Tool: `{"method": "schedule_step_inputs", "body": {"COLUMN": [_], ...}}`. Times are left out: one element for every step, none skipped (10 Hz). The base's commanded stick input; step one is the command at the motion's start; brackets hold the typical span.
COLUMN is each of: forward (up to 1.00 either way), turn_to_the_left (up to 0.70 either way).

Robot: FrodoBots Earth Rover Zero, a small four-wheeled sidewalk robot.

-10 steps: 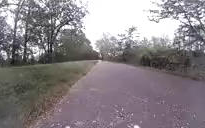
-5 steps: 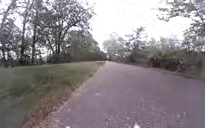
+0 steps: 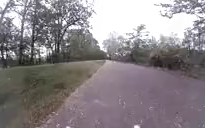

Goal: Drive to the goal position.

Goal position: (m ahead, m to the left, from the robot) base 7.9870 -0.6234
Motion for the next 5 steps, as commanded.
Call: {"method": "schedule_step_inputs", "body": {"forward": [0.7,0.7,0.7,0.7,0.7], "turn_to_the_left": [0.0,0.0,0.0,0.0,0.0]}}
